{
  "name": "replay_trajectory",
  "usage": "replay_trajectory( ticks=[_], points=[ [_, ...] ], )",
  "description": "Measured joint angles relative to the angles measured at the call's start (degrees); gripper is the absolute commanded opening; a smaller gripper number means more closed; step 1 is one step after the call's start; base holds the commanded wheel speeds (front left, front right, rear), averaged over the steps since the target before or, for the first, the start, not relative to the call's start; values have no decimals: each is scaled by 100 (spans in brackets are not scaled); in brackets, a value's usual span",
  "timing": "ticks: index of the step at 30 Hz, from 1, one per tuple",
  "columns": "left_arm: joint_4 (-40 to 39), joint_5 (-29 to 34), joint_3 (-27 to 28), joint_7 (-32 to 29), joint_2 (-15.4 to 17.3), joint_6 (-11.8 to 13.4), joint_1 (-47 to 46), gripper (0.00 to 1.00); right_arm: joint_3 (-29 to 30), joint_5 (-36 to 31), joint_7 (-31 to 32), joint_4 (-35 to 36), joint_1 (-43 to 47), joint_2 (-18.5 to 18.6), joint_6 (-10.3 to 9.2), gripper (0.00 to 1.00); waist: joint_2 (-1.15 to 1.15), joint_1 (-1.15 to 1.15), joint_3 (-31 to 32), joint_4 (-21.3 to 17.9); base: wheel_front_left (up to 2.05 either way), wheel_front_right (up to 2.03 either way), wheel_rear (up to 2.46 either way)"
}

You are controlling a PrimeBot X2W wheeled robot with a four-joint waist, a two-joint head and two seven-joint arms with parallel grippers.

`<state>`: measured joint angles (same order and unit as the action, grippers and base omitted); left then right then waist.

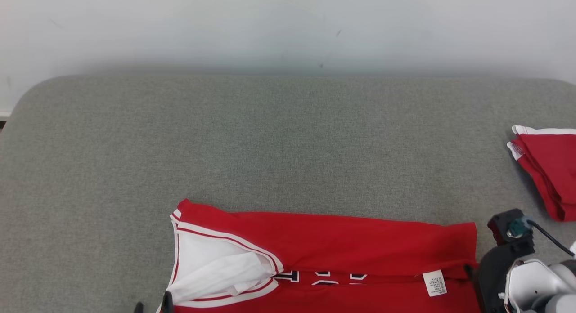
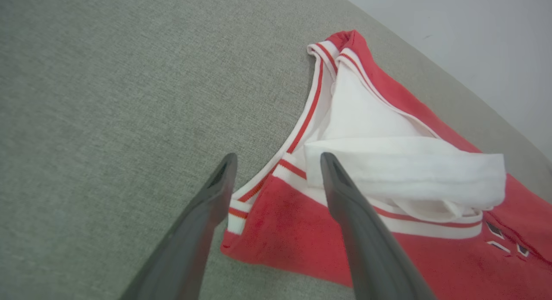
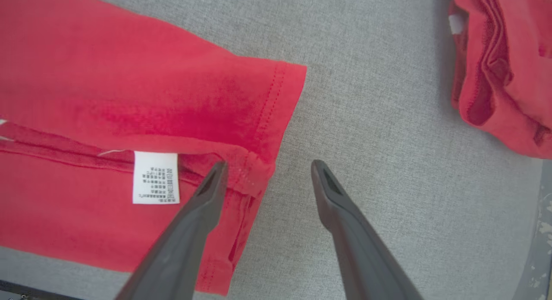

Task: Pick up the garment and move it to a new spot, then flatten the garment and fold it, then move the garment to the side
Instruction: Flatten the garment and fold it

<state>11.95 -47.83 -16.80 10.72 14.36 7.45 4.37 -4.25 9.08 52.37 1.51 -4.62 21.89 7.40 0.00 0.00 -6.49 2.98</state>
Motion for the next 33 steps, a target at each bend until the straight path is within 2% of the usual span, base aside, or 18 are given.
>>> replay_trajectory(
  ticks=[4,7,10,14,16,20,23,33],
  points=[
    [-68,316,124,343,64,-219,-32,100,312,104,-179,267,281,-330,0,100,0,0,97,26,0,0,0],
    [-334,773,371,415,89,-370,-99,100,582,160,-363,482,533,-636,0,100,1,0,188,48,0,0,0],
    [-922,1436,821,432,-79,-628,-85,100,907,191,-617,623,781,-1000,0,100,0,-1,295,70,0,0,0],
    [-1552,2226,1304,433,-425,-987,95,100,1277,123,-980,705,1003,-1545,0,100,1,0,440,71,0,0,0],
    [-1851,2664,1574,432,-676,-1161,221,100,1528,94,-1360,705,1146,-1779,0,100,0,-1,553,63,0,0,0],
    [-1992,2992,1788,433,-858,-1304,398,100,1824,151,-1956,565,1165,-1890,0,100,0,-1,680,37,0,0,0],
    [-2025,3101,1857,432,-945,-1363,416,100,1898,441,-2338,143,1154,-1890,0,100,0,-1,727,-7,0,0,0],
    [-2043,3312,1798,432,-1083,-1454,503,100,1775,324,-2958,-1135,694,-1898,0,100,0,0,717,23,0,0,0]
  ],
)
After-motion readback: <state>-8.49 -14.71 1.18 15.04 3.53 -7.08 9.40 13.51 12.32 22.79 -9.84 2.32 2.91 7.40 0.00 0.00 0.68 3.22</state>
